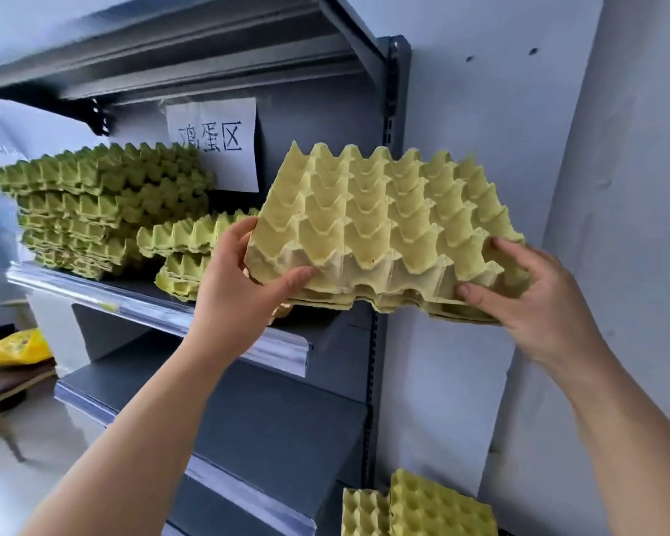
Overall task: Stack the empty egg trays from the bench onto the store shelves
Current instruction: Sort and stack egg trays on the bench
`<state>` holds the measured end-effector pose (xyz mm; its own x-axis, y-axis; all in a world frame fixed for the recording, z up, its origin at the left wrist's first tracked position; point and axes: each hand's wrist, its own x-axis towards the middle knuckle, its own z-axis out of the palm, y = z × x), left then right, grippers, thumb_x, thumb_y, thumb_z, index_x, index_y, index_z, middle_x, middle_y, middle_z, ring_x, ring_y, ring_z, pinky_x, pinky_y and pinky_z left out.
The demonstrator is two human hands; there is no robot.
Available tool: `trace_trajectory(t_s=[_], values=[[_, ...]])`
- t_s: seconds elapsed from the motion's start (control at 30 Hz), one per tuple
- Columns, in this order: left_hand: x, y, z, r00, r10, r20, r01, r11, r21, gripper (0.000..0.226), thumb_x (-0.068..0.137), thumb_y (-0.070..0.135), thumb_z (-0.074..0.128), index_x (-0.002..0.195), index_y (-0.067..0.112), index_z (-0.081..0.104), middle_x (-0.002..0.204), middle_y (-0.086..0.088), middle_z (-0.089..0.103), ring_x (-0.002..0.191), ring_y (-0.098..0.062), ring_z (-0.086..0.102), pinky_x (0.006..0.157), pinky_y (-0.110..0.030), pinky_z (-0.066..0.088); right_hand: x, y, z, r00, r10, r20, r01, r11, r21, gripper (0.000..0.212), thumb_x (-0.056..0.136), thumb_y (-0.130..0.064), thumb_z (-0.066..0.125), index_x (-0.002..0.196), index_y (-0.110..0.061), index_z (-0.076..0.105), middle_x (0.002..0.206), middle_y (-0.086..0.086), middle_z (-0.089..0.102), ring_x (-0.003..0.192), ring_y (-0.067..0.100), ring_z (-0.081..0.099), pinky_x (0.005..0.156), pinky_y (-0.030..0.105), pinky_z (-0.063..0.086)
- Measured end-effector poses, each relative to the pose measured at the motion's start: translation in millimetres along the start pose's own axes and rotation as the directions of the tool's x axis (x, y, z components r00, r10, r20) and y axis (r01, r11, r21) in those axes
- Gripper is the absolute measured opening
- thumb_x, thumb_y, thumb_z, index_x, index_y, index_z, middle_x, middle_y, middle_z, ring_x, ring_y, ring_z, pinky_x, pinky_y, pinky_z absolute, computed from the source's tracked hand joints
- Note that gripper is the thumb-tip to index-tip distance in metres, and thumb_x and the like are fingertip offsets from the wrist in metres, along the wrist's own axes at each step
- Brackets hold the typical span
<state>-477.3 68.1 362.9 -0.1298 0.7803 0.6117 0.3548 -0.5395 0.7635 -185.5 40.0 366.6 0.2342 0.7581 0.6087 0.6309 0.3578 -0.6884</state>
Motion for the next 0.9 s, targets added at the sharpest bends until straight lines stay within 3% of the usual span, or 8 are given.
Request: trace_trajectory(t_s=[0.17,0.37,0.47,0.57,0.67,0.9], values=[[45,-10,-50,0.999,0.036,-0.039,-0.035,0.999,0.019,0.08,0.059,0.049,0.078,0.13,0.033,0.045,0.109,0.019,0.062,0.098,0.005,0.06,0.083,-0.02,0.049,25,-49,41,0.998,-0.057,0.009,0.057,0.998,-0.042,0.078,0.068,-0.038,0.079,0.137,-0.021,0.048,0.129,0.001,0.047,0.111,0.007,0.045,0.093,0.021,0.032],[93,-41,-83,0.998,0.03,-0.054,-0.03,1.0,0.01,0.08,0.068,0.043,0.078,0.137,0.025,0.044,0.109,0.015,0.062,0.099,0.001,0.06,0.082,-0.021,0.05,63,-84,84,0.995,-0.092,0.039,0.096,0.989,-0.108,0.076,0.072,-0.04,0.077,0.139,-0.021,0.046,0.136,0.003,0.043,0.111,0.006,0.042,0.089,0.018,0.027],[113,-63,-93,0.997,0.011,-0.072,-0.01,1.0,0.018,0.082,0.07,0.048,0.076,0.14,0.023,0.043,0.116,0.008,0.062,0.106,-0.008,0.06,0.093,-0.033,0.05,80,-92,108,0.992,-0.108,0.061,0.115,0.986,-0.122,0.077,0.072,-0.045,0.075,0.139,-0.022,0.045,0.14,0.003,0.042,0.126,0.014,0.041,0.091,0.022,0.028],[132,-87,-106,0.998,-0.006,-0.07,0.007,1.0,0.014,0.088,0.068,0.06,0.073,0.141,0.024,0.041,0.124,0.003,0.06,0.112,-0.014,0.059,0.098,-0.039,0.048,92,-99,133,0.989,-0.123,0.081,0.132,0.983,-0.124,0.076,0.072,-0.05,0.073,0.139,-0.026,0.045,0.139,0.001,0.042,0.128,0.015,0.041,0.092,0.025,0.031],[150,-106,-118,0.997,-0.026,-0.07,0.025,1.0,-0.019,0.086,0.069,0.061,0.069,0.141,0.023,0.041,0.116,0.007,0.063,0.104,-0.012,0.062,0.095,-0.04,0.051,100,-109,156,0.985,-0.132,0.107,0.142,0.986,-0.091,0.075,0.072,-0.055,0.07,0.139,-0.032,0.043,0.141,-0.001,0.041,0.127,0.016,0.043,0.091,0.028,0.034],[185,-151,-139,0.999,-0.054,-0.007,0.053,0.996,-0.069,0.074,0.079,0.051,0.065,0.141,0.019,0.041,0.107,0.013,0.061,0.094,-0.008,0.065,0.08,-0.027,0.053,102,-143,201,0.99,-0.091,0.108,0.115,0.962,-0.248,0.074,0.076,-0.057,0.065,0.141,-0.032,0.039,0.146,0.005,0.036,0.119,0.023,0.05,0.081,0.029,0.035]])
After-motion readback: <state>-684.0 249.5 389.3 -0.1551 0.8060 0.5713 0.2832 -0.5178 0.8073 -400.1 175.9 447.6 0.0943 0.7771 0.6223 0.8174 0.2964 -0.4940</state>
